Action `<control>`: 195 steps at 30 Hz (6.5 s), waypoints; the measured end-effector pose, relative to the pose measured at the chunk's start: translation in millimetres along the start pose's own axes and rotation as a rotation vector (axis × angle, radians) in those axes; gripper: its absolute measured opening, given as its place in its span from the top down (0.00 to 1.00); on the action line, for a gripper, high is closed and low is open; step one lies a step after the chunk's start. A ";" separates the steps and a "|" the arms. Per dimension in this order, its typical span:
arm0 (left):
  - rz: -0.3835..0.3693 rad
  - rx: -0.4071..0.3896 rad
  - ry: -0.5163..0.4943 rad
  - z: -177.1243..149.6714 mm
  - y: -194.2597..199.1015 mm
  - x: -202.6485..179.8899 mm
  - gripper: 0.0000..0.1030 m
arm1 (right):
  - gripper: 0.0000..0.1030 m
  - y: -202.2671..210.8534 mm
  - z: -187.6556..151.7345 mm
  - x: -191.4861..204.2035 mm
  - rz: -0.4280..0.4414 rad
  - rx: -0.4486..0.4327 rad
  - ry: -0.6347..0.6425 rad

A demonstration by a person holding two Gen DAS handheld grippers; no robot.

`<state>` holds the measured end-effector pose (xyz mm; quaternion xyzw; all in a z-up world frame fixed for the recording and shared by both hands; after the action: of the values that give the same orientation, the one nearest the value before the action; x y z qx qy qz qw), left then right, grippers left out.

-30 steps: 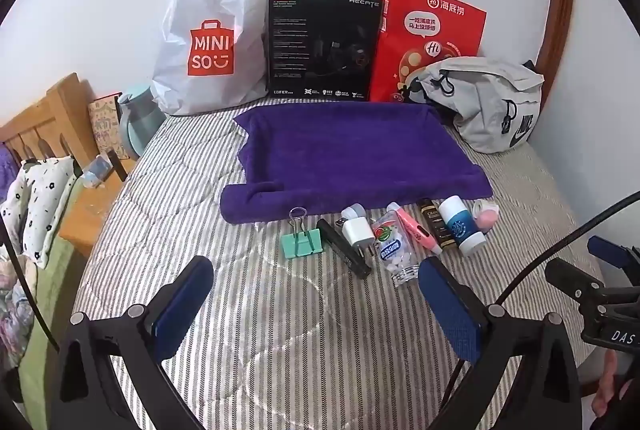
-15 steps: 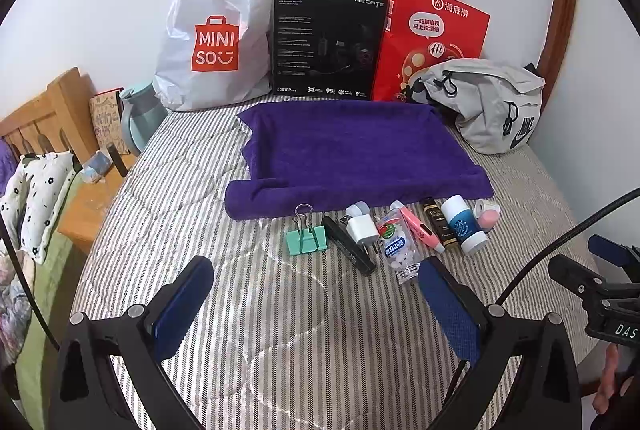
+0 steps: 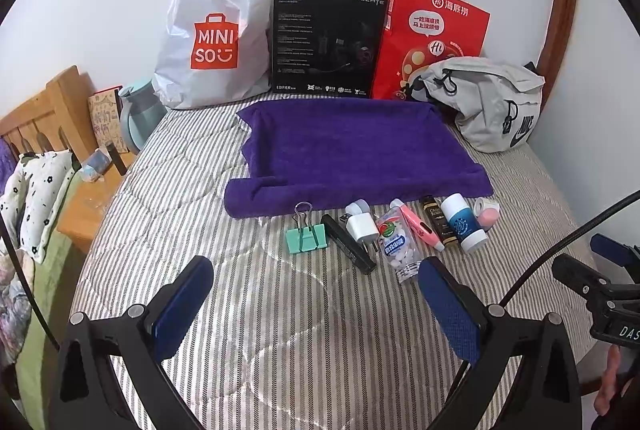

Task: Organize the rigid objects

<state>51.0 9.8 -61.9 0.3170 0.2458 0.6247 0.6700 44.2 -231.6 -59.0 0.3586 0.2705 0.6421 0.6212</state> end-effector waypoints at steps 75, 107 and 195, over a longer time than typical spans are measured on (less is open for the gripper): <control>0.034 0.012 0.013 0.7 4.8 17.1 0.00 | 0.00 -6.7 -2.5 3.3 -0.017 0.024 0.020; 0.062 0.204 0.133 -25.4 -157.1 27.7 0.01 | 0.02 -109.5 -18.7 -44.4 -0.034 0.195 0.020; -0.028 0.072 0.038 14.3 -101.9 16.9 0.60 | 0.64 -113.4 46.1 -21.4 0.133 0.089 0.032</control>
<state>132.4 23.1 -125.7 0.3255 0.2850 0.6119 0.6621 148.8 -248.1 -124.1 0.3927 0.2845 0.6750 0.5562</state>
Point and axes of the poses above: each gripper's, at about its wrist camera, not at the fingertips, and y roughly against the way its jaws point, x to its left, z to its top, the point moved 8 cm from there along -y, roughly the way its jaws point, and after that the axes turned 9 degrees about -y, right-handed, at the moved point
